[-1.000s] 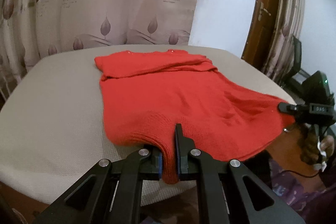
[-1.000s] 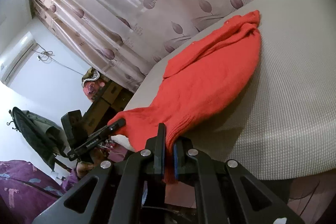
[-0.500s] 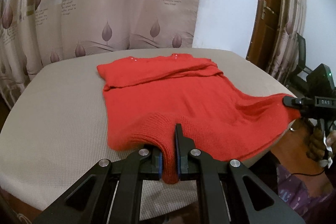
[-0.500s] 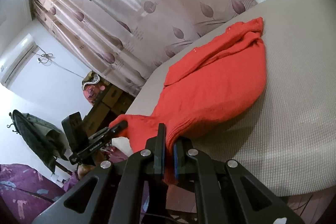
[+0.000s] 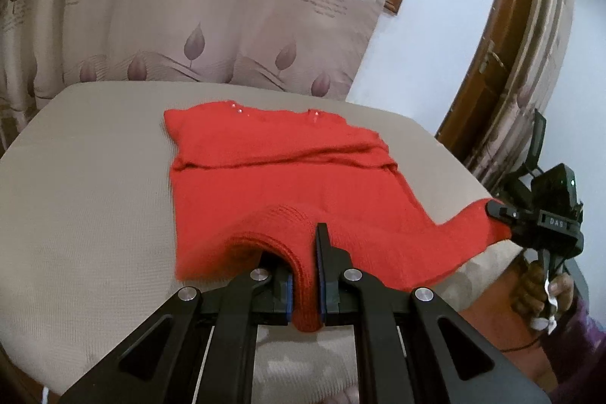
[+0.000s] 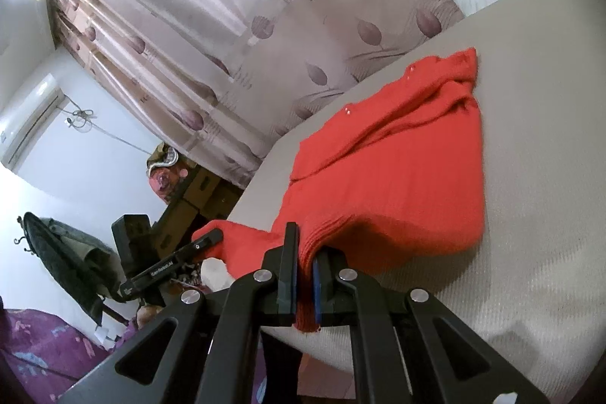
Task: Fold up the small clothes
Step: 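Lift the hem with both grippers and pull the sweater open, then lower the opened sweater flat and open both grippers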
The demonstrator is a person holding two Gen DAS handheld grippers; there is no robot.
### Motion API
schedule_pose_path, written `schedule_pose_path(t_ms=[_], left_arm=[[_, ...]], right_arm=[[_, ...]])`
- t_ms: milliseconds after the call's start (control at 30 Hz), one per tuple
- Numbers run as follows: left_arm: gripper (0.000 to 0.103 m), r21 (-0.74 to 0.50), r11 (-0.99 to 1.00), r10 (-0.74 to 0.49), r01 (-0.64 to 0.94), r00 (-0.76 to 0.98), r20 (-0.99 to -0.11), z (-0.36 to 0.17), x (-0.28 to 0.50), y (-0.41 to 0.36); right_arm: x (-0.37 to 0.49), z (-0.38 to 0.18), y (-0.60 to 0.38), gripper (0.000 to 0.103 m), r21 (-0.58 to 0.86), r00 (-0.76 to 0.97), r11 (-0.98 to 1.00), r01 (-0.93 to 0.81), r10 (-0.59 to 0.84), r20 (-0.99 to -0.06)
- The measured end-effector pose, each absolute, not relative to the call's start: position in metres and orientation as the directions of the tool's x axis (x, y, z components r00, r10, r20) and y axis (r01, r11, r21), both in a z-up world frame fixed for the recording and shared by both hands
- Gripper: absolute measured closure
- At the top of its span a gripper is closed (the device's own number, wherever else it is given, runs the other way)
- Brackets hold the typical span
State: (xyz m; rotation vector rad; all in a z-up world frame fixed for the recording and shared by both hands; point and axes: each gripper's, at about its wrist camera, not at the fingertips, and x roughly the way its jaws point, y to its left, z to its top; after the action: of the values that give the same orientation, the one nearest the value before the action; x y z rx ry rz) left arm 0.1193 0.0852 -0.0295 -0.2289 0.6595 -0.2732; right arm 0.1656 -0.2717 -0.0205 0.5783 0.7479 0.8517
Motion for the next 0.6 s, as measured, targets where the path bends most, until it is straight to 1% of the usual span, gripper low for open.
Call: schedule_pose_path(t_ms=[300, 600], left_arm=[[0.094, -0.324, 0.935, -0.312, 0.143, 0.767, -0.561, -0.018, 0.165, 0.093], [0.094, -0.287, 0.949, -0.275, 0.126, 0.776, -0.568, -0.015, 0.199, 0.093]], right_arm=[[0.214, -0.002, -0.273, 0.095, 0.688, 0.460, 0.555, -0.468, 0.818, -0.346], [0.251, 0.002, -0.266, 0.096, 0.656, 0.471, 0.592, -0.469, 0.796, -0.381]])
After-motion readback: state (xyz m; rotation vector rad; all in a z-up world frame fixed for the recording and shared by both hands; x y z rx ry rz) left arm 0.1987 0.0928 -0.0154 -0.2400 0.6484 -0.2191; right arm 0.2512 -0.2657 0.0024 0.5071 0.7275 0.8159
